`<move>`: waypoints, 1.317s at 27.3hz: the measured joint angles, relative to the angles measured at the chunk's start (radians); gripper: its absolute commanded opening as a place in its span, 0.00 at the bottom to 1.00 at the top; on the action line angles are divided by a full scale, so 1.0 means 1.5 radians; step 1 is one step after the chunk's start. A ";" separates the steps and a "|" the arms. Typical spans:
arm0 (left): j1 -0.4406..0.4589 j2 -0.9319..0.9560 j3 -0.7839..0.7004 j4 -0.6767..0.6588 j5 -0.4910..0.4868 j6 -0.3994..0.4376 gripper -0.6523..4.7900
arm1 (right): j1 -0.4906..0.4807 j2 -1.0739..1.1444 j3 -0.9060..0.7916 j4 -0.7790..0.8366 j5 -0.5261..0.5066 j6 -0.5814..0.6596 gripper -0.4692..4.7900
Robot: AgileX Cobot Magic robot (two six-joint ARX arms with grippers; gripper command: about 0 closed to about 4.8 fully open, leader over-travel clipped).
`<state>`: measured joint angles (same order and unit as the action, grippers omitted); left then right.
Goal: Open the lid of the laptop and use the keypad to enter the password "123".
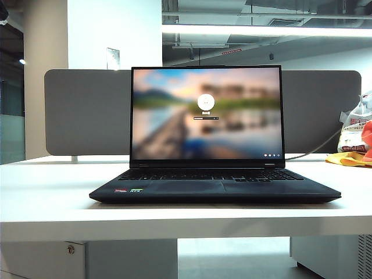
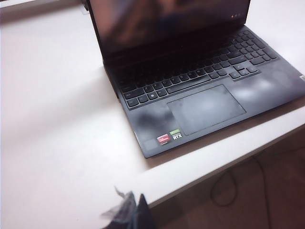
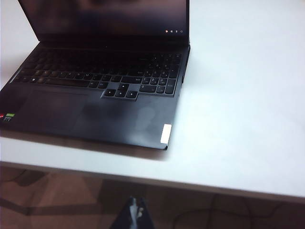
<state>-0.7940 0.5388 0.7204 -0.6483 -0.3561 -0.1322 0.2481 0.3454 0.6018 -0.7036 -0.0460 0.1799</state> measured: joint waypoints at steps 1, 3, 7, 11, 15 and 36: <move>0.000 0.000 0.000 0.000 0.000 0.000 0.11 | 0.000 -0.006 0.000 -0.011 0.000 0.001 0.08; 0.000 0.000 0.000 0.001 0.000 0.000 0.11 | 0.000 -0.008 0.000 -0.025 0.000 0.002 0.08; 0.000 0.000 0.000 0.000 0.000 0.000 0.11 | 0.000 -0.016 0.001 -0.029 0.000 0.003 0.08; 0.000 0.000 0.000 0.000 0.000 0.000 0.11 | 0.000 -0.014 0.001 -0.030 -0.001 0.003 0.08; 0.000 0.000 0.000 0.000 0.000 0.000 0.11 | 0.000 -0.014 0.001 -0.030 -0.001 0.003 0.08; 0.000 0.000 0.000 0.000 0.000 0.000 0.11 | 0.000 -0.014 0.001 -0.030 -0.001 0.003 0.08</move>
<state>-0.7940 0.5388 0.7204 -0.6479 -0.3557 -0.1322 0.2478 0.3237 0.6025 -0.7479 -0.0467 0.1837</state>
